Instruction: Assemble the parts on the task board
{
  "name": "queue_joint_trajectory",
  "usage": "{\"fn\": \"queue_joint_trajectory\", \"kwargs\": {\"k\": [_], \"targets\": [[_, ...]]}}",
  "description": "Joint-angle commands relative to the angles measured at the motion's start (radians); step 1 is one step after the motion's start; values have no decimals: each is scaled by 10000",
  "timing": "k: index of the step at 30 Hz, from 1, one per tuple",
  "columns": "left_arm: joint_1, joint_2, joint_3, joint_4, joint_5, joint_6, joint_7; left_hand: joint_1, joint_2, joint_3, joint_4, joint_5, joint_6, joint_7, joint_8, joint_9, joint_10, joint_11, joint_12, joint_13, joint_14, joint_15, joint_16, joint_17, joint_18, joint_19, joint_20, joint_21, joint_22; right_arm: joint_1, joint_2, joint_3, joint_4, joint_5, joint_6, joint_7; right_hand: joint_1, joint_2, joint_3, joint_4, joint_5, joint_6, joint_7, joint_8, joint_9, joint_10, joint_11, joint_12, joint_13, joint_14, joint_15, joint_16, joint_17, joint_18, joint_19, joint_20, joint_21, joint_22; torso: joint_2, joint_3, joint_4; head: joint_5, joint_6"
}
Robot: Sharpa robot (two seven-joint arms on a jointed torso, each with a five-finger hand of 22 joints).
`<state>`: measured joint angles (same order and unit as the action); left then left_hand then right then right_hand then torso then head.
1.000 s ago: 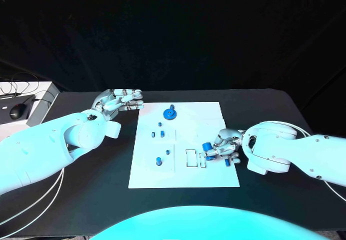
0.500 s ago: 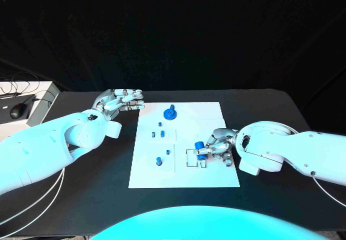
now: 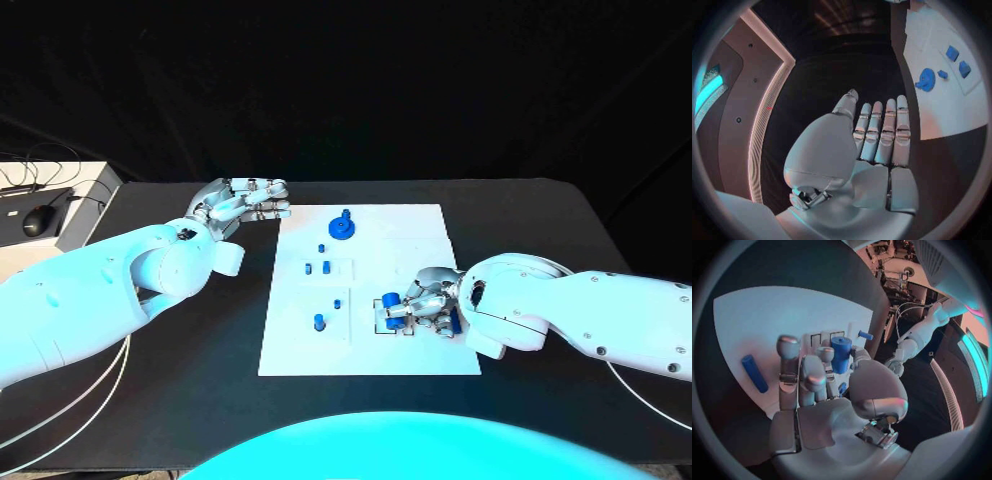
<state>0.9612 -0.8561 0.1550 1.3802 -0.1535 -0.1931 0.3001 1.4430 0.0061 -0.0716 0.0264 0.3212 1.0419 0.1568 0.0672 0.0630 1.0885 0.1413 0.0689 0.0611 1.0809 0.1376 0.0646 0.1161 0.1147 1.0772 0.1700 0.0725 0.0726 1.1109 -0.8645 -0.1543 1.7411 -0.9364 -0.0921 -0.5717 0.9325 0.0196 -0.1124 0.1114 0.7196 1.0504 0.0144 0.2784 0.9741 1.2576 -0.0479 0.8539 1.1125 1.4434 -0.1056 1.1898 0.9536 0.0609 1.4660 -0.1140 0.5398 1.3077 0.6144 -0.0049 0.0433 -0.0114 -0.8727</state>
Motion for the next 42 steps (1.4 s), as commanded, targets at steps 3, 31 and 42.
{"fn": "queue_joint_trajectory", "kwargs": {"k": [3, 31, 42], "targets": [[-2, -11, 4, 30, 32, 191, 53, -16, 35, 26, 51, -19, -3, -16, -21, -5, 25, 23, -19, -9, -31, -23, -27, 17, 42, -66, -14, -27, -12, -27, 68, -3, -25, 10, -64, 51, -48, 29, 880, -880, -92, 27, 4, 9, 13, -59, -41, -68, -15, -7, -25, -35, -11, -39, 48, -62, -13, 721, -2, 5, -14, 27, 1], [-2, -47, 4, 53, 32, 187, 33, -4, 34, 23, 85, -19, -3, -11, -24, -6, 22, 24, -19, -9, -36, -23, -27, 17, 39, -71, -12, -28, -13, -56, 190, -6, -111, -190, -19, 51, -213, -25, 618, -784, -1248, 38, 27, 19, 4, -68, -14, -64, -41, -6, -10, -51, -10, -35, 38, -49, -50, 715, 5, 2, -6, 66, 1], [-1, -50, 4, 53, 32, 173, 33, 1, 36, 24, 87, -17, -9, -11, -25, -6, 15, 27, -21, -9, -46, -20, -29, 14, 39, -74, -13, -30, -14, -55, 215, -6, -198, -255, 106, 32, -196, -288, 241, -177, -3358, 54, 56, -4, -42, -107, 13, -121, -136, -7, 17, -91, -16, -6, 34, -17, -134, 704, -2, 7, -9, 81, 1]]}}
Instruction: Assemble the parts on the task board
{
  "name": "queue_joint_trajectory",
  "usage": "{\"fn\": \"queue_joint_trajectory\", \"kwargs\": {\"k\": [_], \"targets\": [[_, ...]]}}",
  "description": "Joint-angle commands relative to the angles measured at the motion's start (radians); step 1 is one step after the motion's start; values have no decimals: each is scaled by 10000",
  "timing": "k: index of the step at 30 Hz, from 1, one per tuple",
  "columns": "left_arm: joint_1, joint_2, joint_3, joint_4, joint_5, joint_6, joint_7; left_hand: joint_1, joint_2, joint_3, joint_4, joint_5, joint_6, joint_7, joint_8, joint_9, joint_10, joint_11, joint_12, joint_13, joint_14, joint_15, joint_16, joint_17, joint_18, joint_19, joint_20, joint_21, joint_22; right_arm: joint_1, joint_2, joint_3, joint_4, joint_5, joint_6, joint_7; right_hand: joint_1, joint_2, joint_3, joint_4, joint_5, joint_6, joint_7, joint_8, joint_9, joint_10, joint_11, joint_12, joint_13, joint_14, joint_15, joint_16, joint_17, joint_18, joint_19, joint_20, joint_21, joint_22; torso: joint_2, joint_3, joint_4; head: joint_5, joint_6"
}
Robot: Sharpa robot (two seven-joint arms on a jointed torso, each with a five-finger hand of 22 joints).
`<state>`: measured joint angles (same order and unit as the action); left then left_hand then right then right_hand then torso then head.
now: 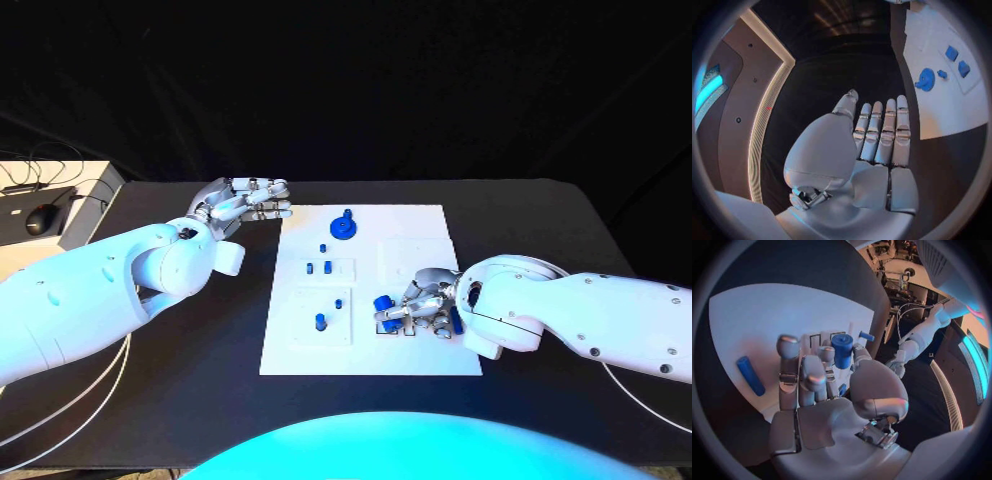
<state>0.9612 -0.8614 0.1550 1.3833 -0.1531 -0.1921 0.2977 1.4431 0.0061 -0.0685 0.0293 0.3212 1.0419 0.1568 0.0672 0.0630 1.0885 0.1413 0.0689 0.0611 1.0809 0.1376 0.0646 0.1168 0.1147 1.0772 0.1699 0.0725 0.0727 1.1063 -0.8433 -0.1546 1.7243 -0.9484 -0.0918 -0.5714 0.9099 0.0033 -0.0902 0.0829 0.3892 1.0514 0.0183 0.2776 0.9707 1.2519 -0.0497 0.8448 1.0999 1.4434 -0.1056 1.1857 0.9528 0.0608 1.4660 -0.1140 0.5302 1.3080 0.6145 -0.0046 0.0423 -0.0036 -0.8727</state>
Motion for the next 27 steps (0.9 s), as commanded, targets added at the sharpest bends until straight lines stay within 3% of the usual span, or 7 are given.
{"fn": "queue_joint_trajectory", "kwargs": {"k": [1, 9, 16, 27], "targets": [[-1, 3, 4, 21, 29, 162, 58, 1, 36, -6, 58, -17, -9, -11, -25, -6, 15, 28, -21, -9, -46, -20, -29, 8, 39, -74, -12, -30, -14, -9, 6, -3, -32, -136, 97, 29, 29, -127, 18, 112, -60, 44, 18, 4, -8, -50, 31, -28, -10, -8, 16, -51, -9, -6, 36, -17, -38, 701, -2, 4, 2, 1, 1], [-1, 4, 3, 20, 29, 155, 59, 1, 36, -6, 58, -17, -9, -11, -25, -6, 15, 28, -21, -9, -46, -20, -29, 8, 39, -74, -12, -30, -14, -9, 5, -3, -26, -245, -99, 38, -60, -216, 61, 381, -402, 44, 19, 22, -1, -48, 27, -20, -25, -3, 17, -56, -5, -10, 38, -19, -20, 707, 2, -1, -2, -21, 1], [-1, -2, 3, 22, 29, 148, 58, 1, 36, -6, 58, -17, -9, -11, -25, -6, 15, 28, -21, -9, -46, -20, -29, 8, 39, -74, -12, -30, -14, -10, -13, -3, -15, -326, -189, 46, -73, -86, 54, 449, -219, 66, 2, 41, 5, -24, 20, 1, -22, -3, 7, -56, -4, -16, 43, -25, 12, 713, -2, 4, 4, -45, 1], [-1, -4, 3, 20, 29, 136, 64, 1, 36, -6, 58, -17, -9, -11, -25, -6, 15, 28, -21, -9, -46, -20, -29, 8, 39, -74, -12, -30, -14, -10, -90, -3, 115, -345, -97, 67, -313, -393, 123, 1016, -631, 87, 5, 27, -28, -8, 22, 14, -13, 3, 8, -43, 12, -19, 41, -27, 33, 715, -3, 3, 1, -23, 1]]}}
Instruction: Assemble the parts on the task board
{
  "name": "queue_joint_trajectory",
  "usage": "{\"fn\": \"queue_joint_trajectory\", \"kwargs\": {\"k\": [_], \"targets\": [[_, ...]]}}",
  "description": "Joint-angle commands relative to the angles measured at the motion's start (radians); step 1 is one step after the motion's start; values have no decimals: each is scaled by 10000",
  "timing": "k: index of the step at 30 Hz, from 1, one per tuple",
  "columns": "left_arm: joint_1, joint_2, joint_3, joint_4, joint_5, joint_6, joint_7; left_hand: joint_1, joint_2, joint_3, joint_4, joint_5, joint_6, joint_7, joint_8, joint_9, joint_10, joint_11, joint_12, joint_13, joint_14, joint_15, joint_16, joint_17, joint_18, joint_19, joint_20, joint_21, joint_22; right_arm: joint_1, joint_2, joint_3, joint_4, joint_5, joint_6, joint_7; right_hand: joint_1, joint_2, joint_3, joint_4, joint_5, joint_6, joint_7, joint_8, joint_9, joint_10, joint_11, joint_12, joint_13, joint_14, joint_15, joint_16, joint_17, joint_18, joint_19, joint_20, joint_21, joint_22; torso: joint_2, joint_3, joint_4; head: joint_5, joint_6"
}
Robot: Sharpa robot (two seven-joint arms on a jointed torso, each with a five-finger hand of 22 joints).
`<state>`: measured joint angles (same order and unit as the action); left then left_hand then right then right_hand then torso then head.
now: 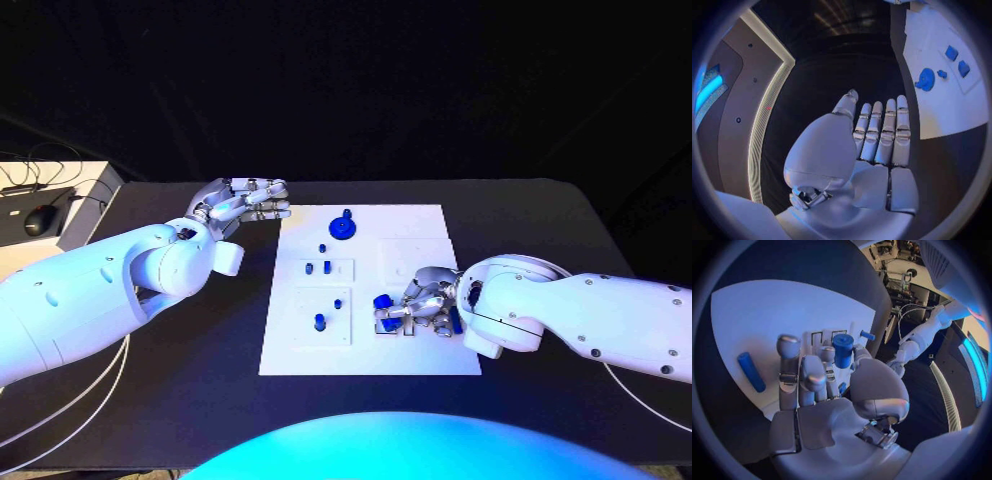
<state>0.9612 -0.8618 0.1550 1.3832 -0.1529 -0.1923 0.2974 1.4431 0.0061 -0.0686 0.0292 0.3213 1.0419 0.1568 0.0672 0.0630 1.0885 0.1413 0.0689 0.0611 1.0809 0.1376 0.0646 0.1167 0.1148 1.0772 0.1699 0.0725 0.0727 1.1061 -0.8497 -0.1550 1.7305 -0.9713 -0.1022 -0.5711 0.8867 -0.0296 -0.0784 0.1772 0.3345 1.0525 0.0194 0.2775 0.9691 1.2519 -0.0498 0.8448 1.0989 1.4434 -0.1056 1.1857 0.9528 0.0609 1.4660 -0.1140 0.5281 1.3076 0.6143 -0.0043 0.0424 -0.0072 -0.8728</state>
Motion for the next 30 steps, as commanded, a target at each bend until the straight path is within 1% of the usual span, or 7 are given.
{"fn": "queue_joint_trajectory", "kwargs": {"k": [1, 6, 18, 22, 25, 27, 30], "targets": [[-1, -1, 3, 21, 27, 137, 68, 1, 36, -6, 60, -17, -9, -11, -25, -6, 15, 28, -21, -9, -46, -20, -29, 9, 39, -74, -12, -30, -14, -7, -36, 0, 74, -117, 27, 66, -84, -67, 6, 78, -94, 75, -6, 27, -13, -9, 22, 14, -4, 3, 8, -43, 12, -19, 41, -27, 53, 719, 0, 0, -3, 18, 2], [-1, -4, 3, 24, 27, 134, 69, 14, 35, 4, 64, -18, 0, -11, -21, -5, 8, 29, -22, -10, -51, -18, -28, 7, 42, -80, -9, -29, -15, -7, -77, 0, 139, -118, 95, 70, -60, -120, 104, 183, -112, 93, -10, 25, -28, 1, 20, 20, 3, -2, 7, -49, 3, -20, 37, -27, 67, 720, 3, 0, 0, 12, 2], [-1, -5, 3, 21, 27, 123, 72, 18, 32, 11, 62, -18, -4, -10, -24, -6, 6, 29, -22, -10, -54, -16, -28, 5, 42, -85, -7, -31, -16, -8, -153, 1, 203, -152, 59, 82, -9, 30, 31, 62, -51, 174, -38, 16, -55, 54, -1, 37, 21, 3, -10, -47, 0, -33, 43, -43, 111, 728, 2, 2, 4, 7, 2], [-1, -2, 3, 22, 27, 127, 70, 18, 32, 11, 62, -18, -4, -10, -24, -6, 6, 29, -22, -10, -54, -16, -28, 5, 42, -85, -7, -31, -16, -8, -218, 2, 254, -164, 21, 123, 133, 154, -91, -289, -46, 189, -48, 21, -37, 75, -8, 47, 40, 4, -14, -29, 17, -34, 46, -46, 160, 734, 1, -2, 2, -14, 2], [-1, 1, 3, 18, 27, 123, 69, 18, 32, 11, 62, -18, -4, -10, -24, -6, 6, 29, -22, -10, -54, -16, -28, 5, 42, -85, -7, -31, -16, -8, -289, 3, 314, -178, 42, 165, 710, 224, 2, -1007, -137, 225, -64, 51, -7, 117, -28, 65, 54, 2, -29, -18, 31, -46, 49, -62, 195, 738, 1, -1, -3, 2, 2], [-1, 2, 3, 17, 27, 123, 70, 18, 32, 11, 62, -18, -4, -10, -24, -6, 6, 29, -22, -10, -54, -16, -28, 5, 42, -85, -7, -31, -16, -9, -334, 3, 356, -184, 67, 187, 942, 245, 15, -1273, -406, 240, -70, 58, 2, 129, -28, 73, 63, 3, -31, -19, 32, -50, 52, -63, 223, 744, -4, -1, -5, -2, 2], [-1, 5, 3, 10, 27, 122, 69, 18, 32, 11, 62, -18, -4, -10, -24, -6, 6, 29, -22, -10, -54, -16, -28, 5, 42, -85, -7, -31, -16, -9, -372, 3, 381, -196, 109, 204, 1319, 281, 78, -1668, -561, 272, -75, 73, 16, 149, -37, 84, 75, 2, -37, -16, 38, -52, 55, -67, 254, 749, -6, 2, -7, 15, 2]]}}
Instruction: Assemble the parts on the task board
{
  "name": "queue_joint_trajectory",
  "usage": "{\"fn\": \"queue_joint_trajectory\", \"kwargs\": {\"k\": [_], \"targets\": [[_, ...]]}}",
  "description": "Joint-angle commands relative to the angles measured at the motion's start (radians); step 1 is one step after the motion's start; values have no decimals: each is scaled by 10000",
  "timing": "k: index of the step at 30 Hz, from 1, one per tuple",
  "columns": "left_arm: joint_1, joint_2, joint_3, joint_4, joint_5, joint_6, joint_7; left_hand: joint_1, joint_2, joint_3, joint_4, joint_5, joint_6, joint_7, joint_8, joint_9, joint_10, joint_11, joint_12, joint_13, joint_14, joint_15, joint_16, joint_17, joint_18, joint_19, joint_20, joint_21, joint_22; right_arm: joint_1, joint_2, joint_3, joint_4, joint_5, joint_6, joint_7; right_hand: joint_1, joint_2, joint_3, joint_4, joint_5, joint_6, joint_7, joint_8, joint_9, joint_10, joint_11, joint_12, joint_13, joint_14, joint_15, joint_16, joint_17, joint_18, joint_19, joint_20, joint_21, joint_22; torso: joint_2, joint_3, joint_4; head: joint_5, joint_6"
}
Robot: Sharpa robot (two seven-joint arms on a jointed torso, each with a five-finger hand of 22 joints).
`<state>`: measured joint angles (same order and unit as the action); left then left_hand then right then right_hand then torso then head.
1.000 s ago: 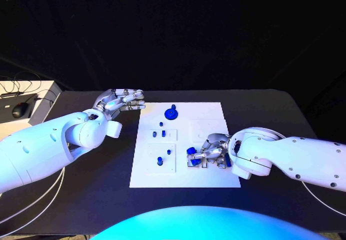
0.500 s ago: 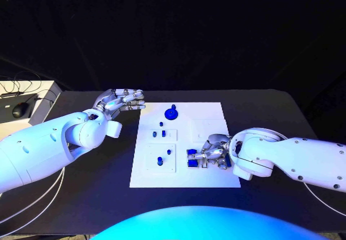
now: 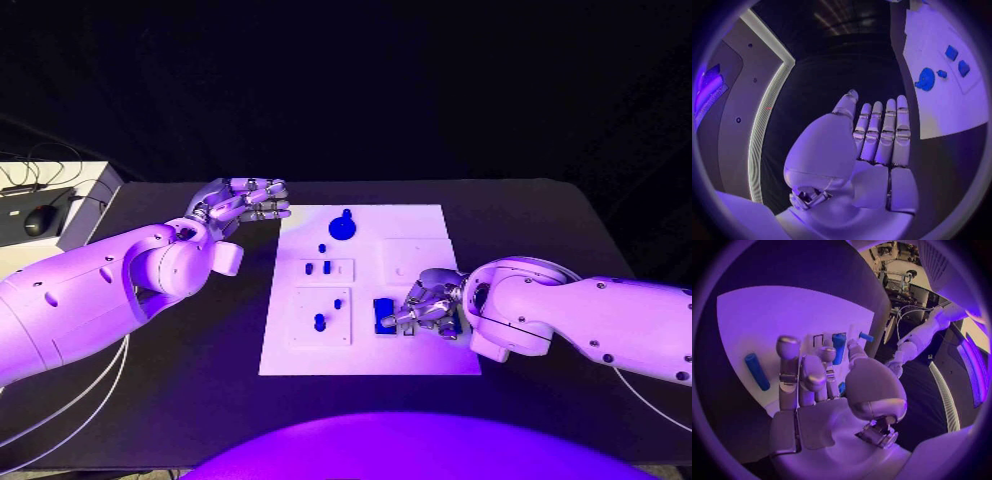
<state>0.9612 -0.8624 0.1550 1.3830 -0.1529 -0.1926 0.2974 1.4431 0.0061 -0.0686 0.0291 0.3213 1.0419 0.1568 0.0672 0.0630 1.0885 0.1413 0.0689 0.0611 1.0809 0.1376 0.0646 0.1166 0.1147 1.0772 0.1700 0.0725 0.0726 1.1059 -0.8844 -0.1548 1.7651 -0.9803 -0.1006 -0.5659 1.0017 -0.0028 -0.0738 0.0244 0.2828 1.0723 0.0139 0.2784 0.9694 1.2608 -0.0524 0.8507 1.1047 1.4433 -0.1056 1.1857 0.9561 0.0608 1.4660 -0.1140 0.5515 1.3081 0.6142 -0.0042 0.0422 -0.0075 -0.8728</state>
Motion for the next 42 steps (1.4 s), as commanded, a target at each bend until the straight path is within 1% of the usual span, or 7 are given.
{"fn": "queue_joint_trajectory", "kwargs": {"k": [1, 8, 18, 23, 29, 32, 42], "targets": [[-1, 14, 3, 10, 26, 127, 69, 18, 32, 12, 62, -18, -4, -10, -24, -6, 6, 29, -21, -10, -54, -16, -28, 6, 43, -85, -7, -31, -15, -8, -47, 2, 53, -116, 125, 158, 381, 31, 141, -320, -334, 91, -24, 71, 20, 76, -15, 35, 24, 5, -39, -15, 9, -55, 57, -70, 36, 747, -7, 2, -3, 19, 2], [-2, 13, 3, 2, 26, 131, 71, 18, 32, 12, 62, -18, -4, -10, -24, -6, 6, 29, -21, -10, -54, -16, -28, 6, 43, -85, -7, -31, -15, -23, -86, 2, 115, -202, 223, 172, 882, -72, 362, -754, -361, 148, -59, 80, 21, 115, -42, 60, 47, 9, -55, -4, 31, -65, 59, -81, 94, 758, 5, -1, -5, 2, 2], [-2, -2, 3, 9, 26, 124, 64, 18, 32, 12, 62, -18, -4, -10, -24, -6, 6, 29, -21, -10, -54, -16, -28, 6, 43, -85, -7, -31, -15, -38, -39, 2, 61, -442, 38, 135, 713, -53, 352, -621, -337, 173, -65, 83, 20, 151, -45, 92, 72, 10, -58, -1, 36, -70, 70, -88, 134, 764, 7, -5, 8, -8, 2], [-2, -6, 3, 10, 26, 130, 62, 17, 35, 18, 66, -17, -1, -11, -24, -6, 8, 28, -21, -10, -52, -17, -28, 6, 44, -86, -7, -31, -16, -40, 26, 1, -4, -608, -118, 88, 631, 106, 375, -536, -225, 176, -78, 83, 23, 173, -56, 104, 84, 10, -68, -3, 35, -72, 73, -96, 126, 762, -2, -8, 7, -1, 2], [-2, -11, 3, 15, 26, 135, 58, 12, 47, 38, 78, -15, 9, -15, -23, -6, 15, 25, -20, -10, -46, -20, -27, 6, 45, -90, -5, -31, -16, -41, 57, 1, -67, -728, -320, 60, 318, 535, 388, -282, 180, 141, -84, 55, 13, 170, -62, 74, 79, 14, -70, -2, 36, -79, 74, -105, 127, 760, 1, -7, 9, -9, 2], [-2, -20, 3, 18, 26, 132, 55, 12, 47, 38, 78, -15, 9, -15, -23, -6, 15, 25, -20, -10, -46, -20, -27, 6, 45, -90, -5, -31, -16, -41, 57, 1, -79, -690, -314, 75, 171, 592, 433, -405, 252, 133, -84, 61, 30, 176, -63, 79, 99, 18, -76, 12, 50, -83, 73, -114, 141, 759, 2, -7, 9, -11, 2], [-2, -31, 2, 28, 26, 139, 45, 1, 83, 52, 108, -13, 13, -14, -24, -7, 14, 26, -22, -11, -46, -20, -28, 6, 45, -90, -6, -30, -16, -47, -21, 1, 30, -280, -6, 241, 114, 221, 271, -542, 131, 140, -65, 63, 34, 149, -47, 51, 97, 10, -64, 8, 54, -83, 60, -102, 146, 761, 1, 0, 0, -1, 2]]}}
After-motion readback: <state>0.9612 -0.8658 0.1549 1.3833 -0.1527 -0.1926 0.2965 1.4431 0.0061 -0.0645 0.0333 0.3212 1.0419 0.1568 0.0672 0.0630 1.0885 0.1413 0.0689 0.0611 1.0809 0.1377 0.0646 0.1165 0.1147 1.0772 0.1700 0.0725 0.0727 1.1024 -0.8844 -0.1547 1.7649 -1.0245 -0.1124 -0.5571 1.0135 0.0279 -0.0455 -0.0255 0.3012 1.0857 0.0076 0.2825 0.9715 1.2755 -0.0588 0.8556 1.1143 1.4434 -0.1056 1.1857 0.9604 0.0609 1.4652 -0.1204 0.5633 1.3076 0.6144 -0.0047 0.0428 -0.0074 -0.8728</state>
